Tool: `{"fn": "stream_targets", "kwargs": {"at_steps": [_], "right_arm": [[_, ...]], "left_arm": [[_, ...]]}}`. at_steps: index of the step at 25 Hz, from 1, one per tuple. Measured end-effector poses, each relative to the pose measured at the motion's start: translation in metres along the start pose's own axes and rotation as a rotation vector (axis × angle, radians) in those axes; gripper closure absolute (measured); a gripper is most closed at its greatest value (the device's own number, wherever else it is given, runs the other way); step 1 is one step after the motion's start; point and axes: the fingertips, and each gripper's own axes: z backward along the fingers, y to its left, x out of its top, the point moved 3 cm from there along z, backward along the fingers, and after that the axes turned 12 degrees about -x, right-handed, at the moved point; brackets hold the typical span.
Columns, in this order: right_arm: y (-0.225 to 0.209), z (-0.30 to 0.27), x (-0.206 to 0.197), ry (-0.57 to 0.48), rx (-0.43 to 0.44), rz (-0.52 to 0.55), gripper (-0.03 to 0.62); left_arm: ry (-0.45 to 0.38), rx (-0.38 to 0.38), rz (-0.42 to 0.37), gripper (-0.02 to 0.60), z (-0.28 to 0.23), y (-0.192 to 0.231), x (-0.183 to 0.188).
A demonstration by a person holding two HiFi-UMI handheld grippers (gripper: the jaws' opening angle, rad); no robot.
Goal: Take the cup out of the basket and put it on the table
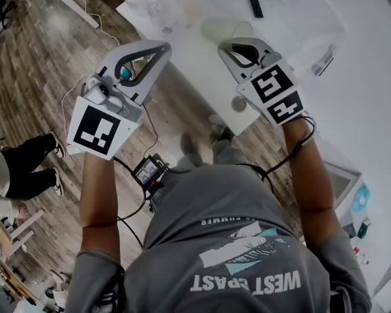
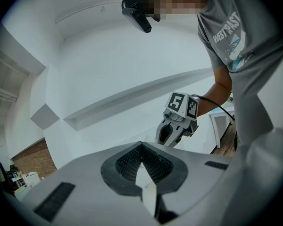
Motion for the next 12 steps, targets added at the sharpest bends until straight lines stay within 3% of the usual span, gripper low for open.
{"fn": "stream_targets", "kwargs": {"at_steps": [12], "right_arm": [[0.02, -0.048, -0.042, 0.116, 0.079, -0.004, 0.566]], "left_arm": [[0.01, 0.023, 0.054, 0.572, 0.009, 0.003, -0.024]]}}
